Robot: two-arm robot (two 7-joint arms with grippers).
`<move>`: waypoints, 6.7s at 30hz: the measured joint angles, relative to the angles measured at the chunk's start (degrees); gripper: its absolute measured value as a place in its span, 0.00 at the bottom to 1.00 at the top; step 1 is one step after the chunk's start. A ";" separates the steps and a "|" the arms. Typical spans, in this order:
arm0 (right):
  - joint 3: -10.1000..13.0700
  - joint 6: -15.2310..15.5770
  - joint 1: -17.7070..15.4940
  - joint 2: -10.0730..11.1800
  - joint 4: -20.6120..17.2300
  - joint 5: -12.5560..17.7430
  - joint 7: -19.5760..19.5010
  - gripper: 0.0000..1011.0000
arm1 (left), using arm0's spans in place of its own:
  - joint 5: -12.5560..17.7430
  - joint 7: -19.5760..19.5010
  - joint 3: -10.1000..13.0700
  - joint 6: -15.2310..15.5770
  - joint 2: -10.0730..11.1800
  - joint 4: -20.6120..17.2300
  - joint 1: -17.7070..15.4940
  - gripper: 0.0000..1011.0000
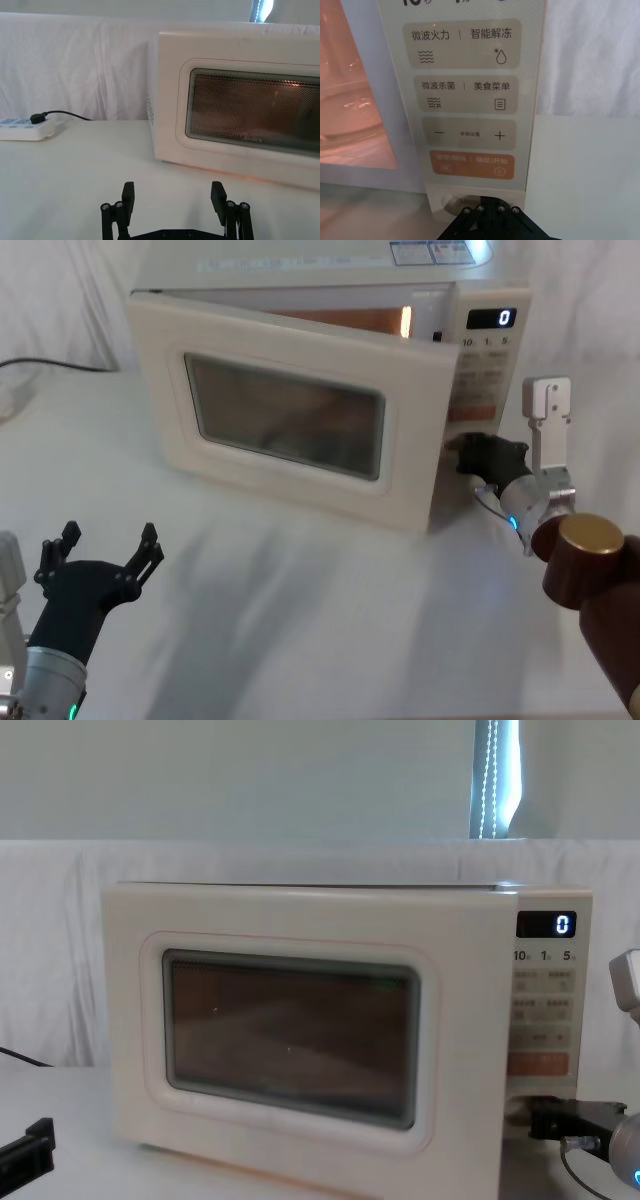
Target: Press the button to open the microwave door with one hand; close the microwave door with the other hand.
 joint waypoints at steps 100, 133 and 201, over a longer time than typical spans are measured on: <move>2.13 -0.71 -28.41 -1.09 -35.95 -3.35 -6.81 0.07 | 0.00 0.00 0.00 0.00 0.00 0.00 0.00 0.99; 2.05 -0.66 -28.41 -1.04 -35.95 -3.27 -6.74 0.98 | 0.00 0.00 0.00 0.00 0.00 0.00 0.00 0.99; 2.06 -0.66 -28.41 -1.04 -35.95 -3.28 -6.74 0.99 | 0.00 0.00 0.00 0.00 -0.01 0.00 0.00 0.61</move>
